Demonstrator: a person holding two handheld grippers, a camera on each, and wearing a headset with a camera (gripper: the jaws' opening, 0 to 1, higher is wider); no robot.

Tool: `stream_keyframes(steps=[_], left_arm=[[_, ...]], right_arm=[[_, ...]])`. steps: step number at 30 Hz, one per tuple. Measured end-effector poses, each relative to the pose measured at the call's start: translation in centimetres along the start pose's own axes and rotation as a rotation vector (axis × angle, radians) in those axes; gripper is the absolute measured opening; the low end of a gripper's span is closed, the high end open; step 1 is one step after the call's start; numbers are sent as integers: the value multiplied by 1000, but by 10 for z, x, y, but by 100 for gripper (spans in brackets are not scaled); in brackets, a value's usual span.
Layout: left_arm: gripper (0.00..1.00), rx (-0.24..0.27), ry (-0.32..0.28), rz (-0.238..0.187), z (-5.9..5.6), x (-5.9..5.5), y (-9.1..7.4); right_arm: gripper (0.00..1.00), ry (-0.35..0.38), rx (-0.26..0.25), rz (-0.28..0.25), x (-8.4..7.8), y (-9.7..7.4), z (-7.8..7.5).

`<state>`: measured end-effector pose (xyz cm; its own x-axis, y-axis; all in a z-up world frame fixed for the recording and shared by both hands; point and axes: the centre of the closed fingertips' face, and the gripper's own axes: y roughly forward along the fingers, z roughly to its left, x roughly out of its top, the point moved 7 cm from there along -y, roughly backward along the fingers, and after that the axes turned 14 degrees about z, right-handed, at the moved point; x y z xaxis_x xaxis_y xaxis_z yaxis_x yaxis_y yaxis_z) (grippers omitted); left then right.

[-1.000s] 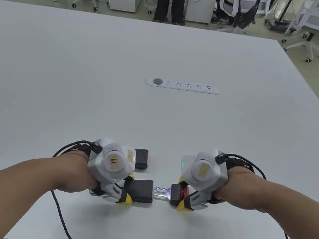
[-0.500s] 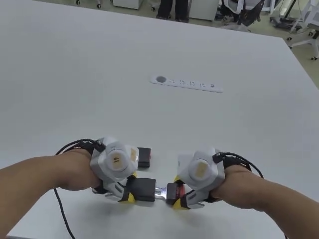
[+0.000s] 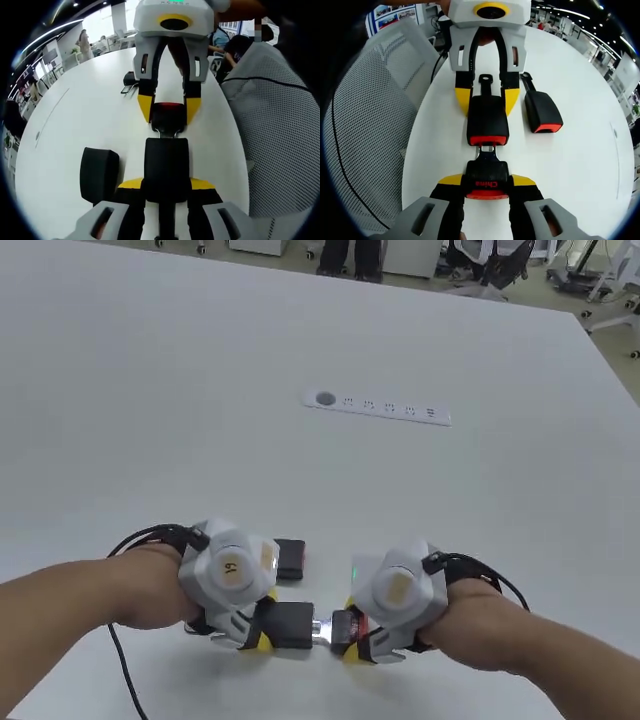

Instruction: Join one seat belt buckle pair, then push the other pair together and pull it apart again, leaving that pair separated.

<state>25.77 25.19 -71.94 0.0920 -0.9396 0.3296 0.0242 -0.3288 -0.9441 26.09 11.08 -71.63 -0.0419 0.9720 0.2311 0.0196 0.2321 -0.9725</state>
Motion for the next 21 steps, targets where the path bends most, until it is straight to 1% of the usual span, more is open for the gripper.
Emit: stream_keyframes(steps=[8, 10, 11, 12, 14, 20, 21], left_arm=[[32, 0, 8, 5, 0, 0, 0], [32, 0, 8, 3, 0, 0, 0], [32, -1, 8, 3, 0, 0, 0], [32, -1, 10, 4, 0, 1, 0], [32, -1, 12, 6, 0, 0, 0], [32, -3, 14, 10, 1, -1, 1], [32, -6, 18, 11, 2, -3, 1]], right_arm=[[29, -3, -8, -9, 1, 2, -2], [29, -4, -10, -17, 3, 2, -2], [29, 4, -7, -33, 6, 3, -1], [29, 12, -6, -39, 7, 3, -1], [29, 4, -10, -43, 11, 4, -1], [29, 14, -12, -54, 9, 4, -1], [29, 5, -39, -97, 16, 4, -2]])
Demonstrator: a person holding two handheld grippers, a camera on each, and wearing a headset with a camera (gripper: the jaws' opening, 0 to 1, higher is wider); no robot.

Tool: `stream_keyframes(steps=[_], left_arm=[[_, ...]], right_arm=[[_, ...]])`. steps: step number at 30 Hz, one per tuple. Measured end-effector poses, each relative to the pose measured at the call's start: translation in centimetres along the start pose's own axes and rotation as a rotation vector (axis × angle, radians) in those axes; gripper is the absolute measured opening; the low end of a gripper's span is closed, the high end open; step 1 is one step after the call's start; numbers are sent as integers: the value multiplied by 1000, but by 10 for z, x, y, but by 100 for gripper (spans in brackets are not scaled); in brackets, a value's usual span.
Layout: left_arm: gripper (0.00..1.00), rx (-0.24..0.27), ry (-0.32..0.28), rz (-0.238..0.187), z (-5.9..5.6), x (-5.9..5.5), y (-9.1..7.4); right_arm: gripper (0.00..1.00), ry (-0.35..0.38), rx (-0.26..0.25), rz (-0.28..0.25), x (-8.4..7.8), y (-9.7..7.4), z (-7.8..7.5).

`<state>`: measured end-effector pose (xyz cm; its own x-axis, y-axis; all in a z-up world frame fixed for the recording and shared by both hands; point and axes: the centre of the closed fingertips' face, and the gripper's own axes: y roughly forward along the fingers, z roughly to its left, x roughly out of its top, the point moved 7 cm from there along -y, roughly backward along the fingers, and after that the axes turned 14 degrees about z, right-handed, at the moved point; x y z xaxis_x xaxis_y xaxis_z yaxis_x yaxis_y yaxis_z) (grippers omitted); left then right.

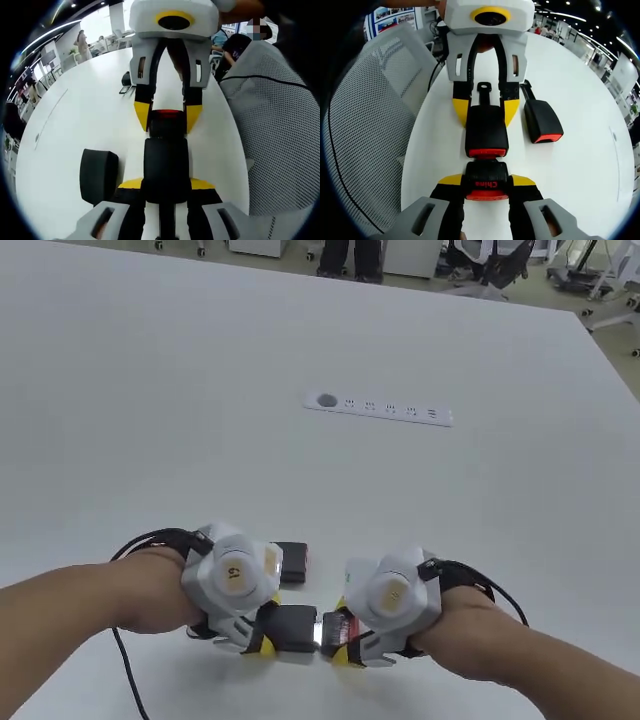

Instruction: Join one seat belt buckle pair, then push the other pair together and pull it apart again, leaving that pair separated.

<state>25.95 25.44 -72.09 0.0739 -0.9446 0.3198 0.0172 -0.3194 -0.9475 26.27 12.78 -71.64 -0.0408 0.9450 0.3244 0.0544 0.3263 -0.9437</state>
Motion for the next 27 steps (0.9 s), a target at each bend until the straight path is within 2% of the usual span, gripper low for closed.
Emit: stream_keyframes(steps=[1, 7, 12, 16, 17, 18, 27], left_arm=[[32, 0, -1, 0, 0, 0, -1], [32, 3, -8, -6, 0, 0, 0], [32, 3, -7, -7, -1, 1, -1], [32, 8, -22, -28, -1, -4, -1], [32, 10, -19, -29, -1, -2, -1], [32, 11, -19, -29, -1, -1, -1], [32, 4, -24, -26, -2, -1, -1]], right_arm=[[29, 0, 19, 31, -3, -3, 6], [29, 2, 20, 25, -4, -10, 10], [30, 9, 16, 24, -7, -8, 9], [30, 5, 9, 24, -10, -11, 11], [30, 5, 8, 23, -11, -12, 11], [29, 13, 9, 19, -13, -10, 7], [30, 22, 15, 13, -17, -7, 7]])
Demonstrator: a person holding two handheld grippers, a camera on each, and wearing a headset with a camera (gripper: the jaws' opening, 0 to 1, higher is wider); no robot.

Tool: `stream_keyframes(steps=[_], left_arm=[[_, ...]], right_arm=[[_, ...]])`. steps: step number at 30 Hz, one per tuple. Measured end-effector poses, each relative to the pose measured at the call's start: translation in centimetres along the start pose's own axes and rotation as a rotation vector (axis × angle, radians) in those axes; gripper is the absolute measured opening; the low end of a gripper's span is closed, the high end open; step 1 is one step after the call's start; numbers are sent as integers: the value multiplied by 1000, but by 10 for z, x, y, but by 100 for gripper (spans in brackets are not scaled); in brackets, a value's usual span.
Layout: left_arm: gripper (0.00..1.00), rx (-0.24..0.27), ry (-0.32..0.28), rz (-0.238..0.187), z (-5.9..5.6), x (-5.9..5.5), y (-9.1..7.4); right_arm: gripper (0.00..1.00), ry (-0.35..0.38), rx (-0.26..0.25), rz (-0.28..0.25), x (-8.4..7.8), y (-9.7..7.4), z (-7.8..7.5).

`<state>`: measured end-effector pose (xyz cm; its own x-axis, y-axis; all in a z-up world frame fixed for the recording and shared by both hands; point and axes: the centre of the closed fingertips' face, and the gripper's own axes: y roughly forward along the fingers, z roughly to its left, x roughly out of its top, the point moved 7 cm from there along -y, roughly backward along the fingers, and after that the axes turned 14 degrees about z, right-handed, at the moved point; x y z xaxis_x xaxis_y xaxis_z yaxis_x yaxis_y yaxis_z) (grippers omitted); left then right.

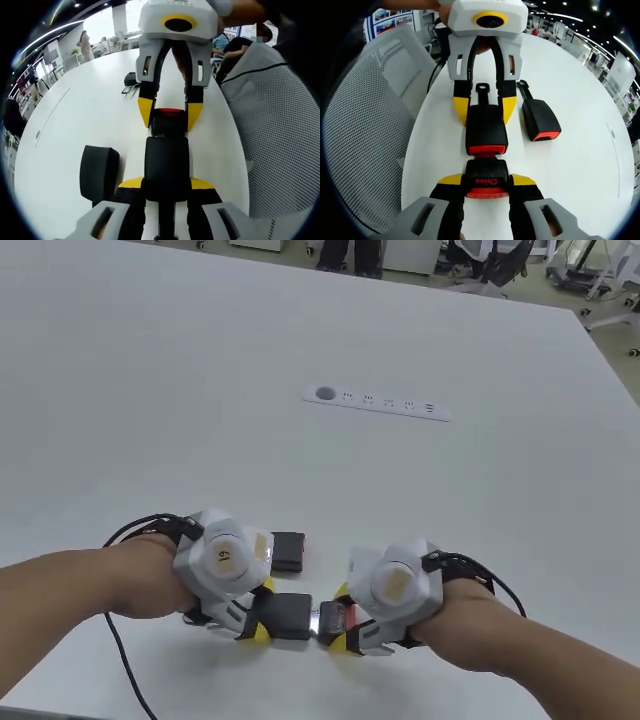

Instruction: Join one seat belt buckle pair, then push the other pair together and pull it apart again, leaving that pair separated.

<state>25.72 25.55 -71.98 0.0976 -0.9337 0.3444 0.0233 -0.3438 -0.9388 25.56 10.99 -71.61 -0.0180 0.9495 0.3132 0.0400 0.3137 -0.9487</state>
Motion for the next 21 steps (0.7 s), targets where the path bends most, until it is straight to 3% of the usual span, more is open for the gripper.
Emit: stream_keyframes(steps=[21], left_arm=[[32, -1, 3, 16, -2, 2, -1]], right_arm=[[31, 0, 3, 21, 3, 4, -3]])
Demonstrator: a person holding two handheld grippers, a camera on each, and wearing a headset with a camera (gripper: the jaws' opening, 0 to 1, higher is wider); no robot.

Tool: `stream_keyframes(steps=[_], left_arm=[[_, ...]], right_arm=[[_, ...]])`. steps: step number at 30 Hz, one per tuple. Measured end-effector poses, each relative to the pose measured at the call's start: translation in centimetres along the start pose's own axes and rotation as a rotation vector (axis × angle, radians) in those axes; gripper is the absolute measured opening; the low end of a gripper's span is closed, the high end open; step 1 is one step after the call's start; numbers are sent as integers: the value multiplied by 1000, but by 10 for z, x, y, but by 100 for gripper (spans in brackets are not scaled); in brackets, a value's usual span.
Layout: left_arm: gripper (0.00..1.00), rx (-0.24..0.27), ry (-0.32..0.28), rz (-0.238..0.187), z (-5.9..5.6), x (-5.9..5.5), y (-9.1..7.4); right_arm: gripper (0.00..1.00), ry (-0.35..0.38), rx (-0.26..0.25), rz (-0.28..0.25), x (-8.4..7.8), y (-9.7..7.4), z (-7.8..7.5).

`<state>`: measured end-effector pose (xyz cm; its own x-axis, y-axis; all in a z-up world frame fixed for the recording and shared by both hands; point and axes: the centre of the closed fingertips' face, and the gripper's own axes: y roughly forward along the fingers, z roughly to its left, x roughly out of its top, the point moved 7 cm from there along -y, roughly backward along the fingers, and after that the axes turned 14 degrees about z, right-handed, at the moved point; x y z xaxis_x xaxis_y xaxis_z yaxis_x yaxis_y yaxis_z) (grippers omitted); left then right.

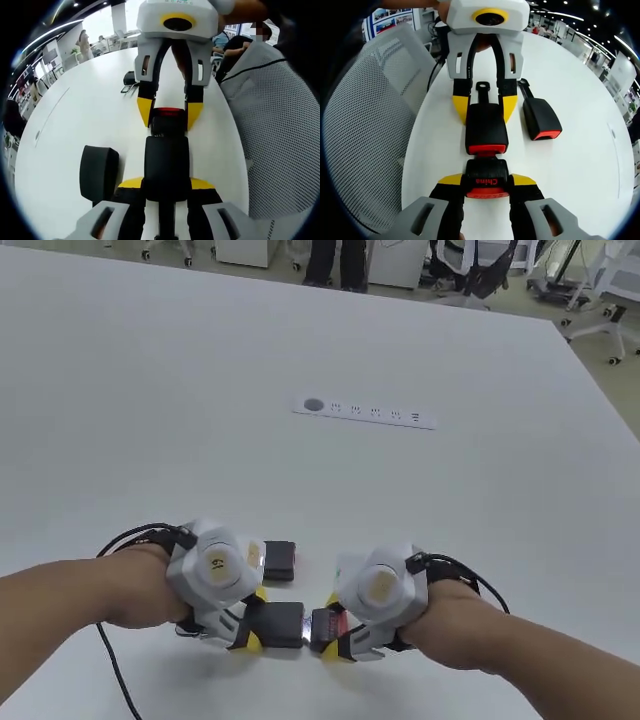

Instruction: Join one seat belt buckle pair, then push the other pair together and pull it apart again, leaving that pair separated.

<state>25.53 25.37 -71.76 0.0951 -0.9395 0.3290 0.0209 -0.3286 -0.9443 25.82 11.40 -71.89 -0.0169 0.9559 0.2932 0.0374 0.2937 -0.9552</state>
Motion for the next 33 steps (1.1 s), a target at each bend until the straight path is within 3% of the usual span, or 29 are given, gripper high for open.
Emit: stream_keyframes(steps=[33], left_arm=[[34, 6, -10, 22, 1, 2, 0]], right_arm=[[33, 10, -1, 11, 2, 1, -4]])
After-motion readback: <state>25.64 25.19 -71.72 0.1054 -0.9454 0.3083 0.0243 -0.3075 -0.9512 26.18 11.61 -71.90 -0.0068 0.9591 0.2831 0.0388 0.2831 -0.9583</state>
